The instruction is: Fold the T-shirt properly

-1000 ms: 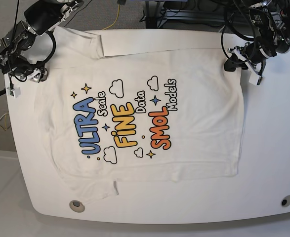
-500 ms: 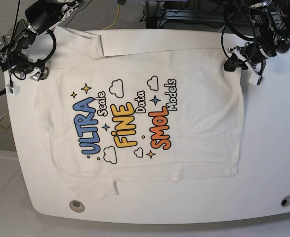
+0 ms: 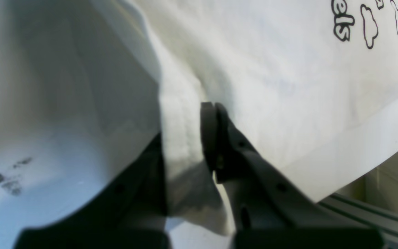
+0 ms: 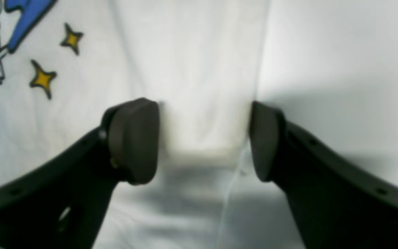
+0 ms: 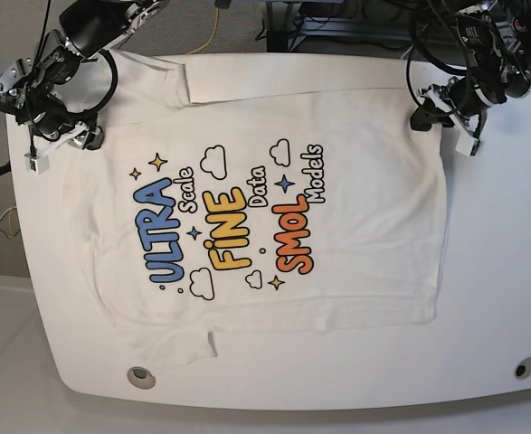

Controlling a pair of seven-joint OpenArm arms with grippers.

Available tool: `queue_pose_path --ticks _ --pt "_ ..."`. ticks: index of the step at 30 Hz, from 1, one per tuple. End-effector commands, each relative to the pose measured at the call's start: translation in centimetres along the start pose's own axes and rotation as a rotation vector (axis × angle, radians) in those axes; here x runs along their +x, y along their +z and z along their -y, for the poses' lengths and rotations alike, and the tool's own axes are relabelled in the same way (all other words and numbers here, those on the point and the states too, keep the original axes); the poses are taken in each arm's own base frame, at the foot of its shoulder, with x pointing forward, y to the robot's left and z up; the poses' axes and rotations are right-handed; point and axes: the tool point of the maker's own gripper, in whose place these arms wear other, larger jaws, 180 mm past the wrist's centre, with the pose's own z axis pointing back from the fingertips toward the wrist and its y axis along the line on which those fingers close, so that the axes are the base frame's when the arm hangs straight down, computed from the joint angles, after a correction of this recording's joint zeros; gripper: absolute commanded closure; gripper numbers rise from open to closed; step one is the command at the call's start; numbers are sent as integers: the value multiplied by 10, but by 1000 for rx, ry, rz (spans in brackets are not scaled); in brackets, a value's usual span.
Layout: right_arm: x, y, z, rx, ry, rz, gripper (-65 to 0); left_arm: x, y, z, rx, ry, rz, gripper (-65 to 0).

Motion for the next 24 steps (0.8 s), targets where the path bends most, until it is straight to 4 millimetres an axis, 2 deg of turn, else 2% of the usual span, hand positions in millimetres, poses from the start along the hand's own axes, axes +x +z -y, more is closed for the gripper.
queue_pose_path --ticks 1,16,24 --pt "-12 -3 -3 -4 -1 -58 -418 -66 7 -20 110 6 -297 -35" --pt "-30 -6 -5 4 -11 -90 -418 -65 10 -25 121 -1 -301 -35" --pt "-48 -13 -19 31 -4 -131 -418 -65 10 -25 121 -1 -301 -35"
